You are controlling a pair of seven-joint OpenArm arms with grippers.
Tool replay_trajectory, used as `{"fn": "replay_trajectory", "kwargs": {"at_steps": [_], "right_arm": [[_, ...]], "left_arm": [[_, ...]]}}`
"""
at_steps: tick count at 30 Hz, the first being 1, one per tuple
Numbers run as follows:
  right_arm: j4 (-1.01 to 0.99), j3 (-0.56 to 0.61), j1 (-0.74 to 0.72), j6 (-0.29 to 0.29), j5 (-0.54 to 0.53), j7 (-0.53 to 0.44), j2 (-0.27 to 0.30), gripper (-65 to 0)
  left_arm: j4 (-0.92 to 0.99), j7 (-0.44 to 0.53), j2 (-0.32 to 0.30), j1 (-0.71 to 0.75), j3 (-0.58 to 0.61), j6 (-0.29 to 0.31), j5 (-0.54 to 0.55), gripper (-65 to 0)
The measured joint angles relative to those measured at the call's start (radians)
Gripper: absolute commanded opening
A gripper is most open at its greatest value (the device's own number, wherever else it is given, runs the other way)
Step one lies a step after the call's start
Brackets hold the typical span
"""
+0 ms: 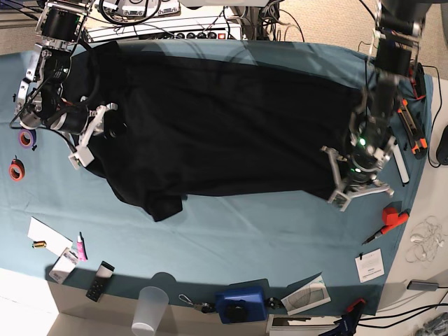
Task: Layout the t-shirt on the table in an organized manner, then fold the t-shirt properly
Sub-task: 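Pull the shirt edges apart with both grippers to flatten it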
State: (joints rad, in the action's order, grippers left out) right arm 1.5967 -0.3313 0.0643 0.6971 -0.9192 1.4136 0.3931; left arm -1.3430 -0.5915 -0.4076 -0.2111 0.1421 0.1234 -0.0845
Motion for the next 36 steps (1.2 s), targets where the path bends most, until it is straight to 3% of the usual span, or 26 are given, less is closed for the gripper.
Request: {"fn": "replay_trajectory", "kwargs": {"at_steps": [5, 8, 11, 15, 17, 19, 23, 29, 33, 36], "right_arm": [[0.000, -0.006, 0.048, 0.000, 0.002, -0.002, 0.000, -51.6], [0.000, -0.040, 0.086, 0.000, 0.002, -0.001, 0.000, -51.6], [0.000, -0.085, 0.106, 0.000, -0.012, -0.018, 0.000, -51.6], [0.000, -0.137, 0.079, 0.000, -0.145, -0.020, 0.000, -51.6], [0.000, -0.155, 0.058, 0.000, -0.162, -0.019, 0.000, -51.4], [0.000, -0.160, 0.032, 0.000, -0.166, -0.019, 0.000, -47.5], [0.000, -0.160, -0.035, 0.000, -0.167, -0.017, 0.000, -37.3], [0.000, -0.160, -0.116, 0.000, -0.097, -0.016, 0.000, -37.3], [-0.002, -0.159, -0.221, 0.000, 0.085, -0.106, 0.000, -37.3], [-0.002, -0.117, -0.287, 0.000, 0.219, -0.154, 0.004, -37.4]], "left_arm": [[0.019, -0.001, 0.000, -0.037, 0.000, -0.063, -0.001, -65.0], [0.018, -0.005, 0.000, -0.058, 0.000, -0.063, 0.000, -65.0], [0.018, -0.035, -0.001, -0.063, 0.000, -0.021, 0.047, -65.0], [0.018, -0.045, -0.002, -0.037, 0.000, -0.014, 0.068, -64.0], [0.018, -0.074, -0.002, -0.035, 0.000, -0.017, 0.069, -50.3], [0.018, -0.110, -0.003, -0.048, -0.001, -0.019, 0.067, -41.4], [-0.021, -0.180, -0.003, -0.049, -0.001, -0.017, 0.089, -40.9], [-0.203, -0.220, -0.003, -0.052, 0.000, -0.036, 0.157, -40.9], [-0.372, -0.336, -0.003, -0.051, -0.001, -0.034, 0.148, -40.9], [-0.467, -0.359, -0.001, -0.040, -0.038, -0.029, 0.132, -40.9]]}}
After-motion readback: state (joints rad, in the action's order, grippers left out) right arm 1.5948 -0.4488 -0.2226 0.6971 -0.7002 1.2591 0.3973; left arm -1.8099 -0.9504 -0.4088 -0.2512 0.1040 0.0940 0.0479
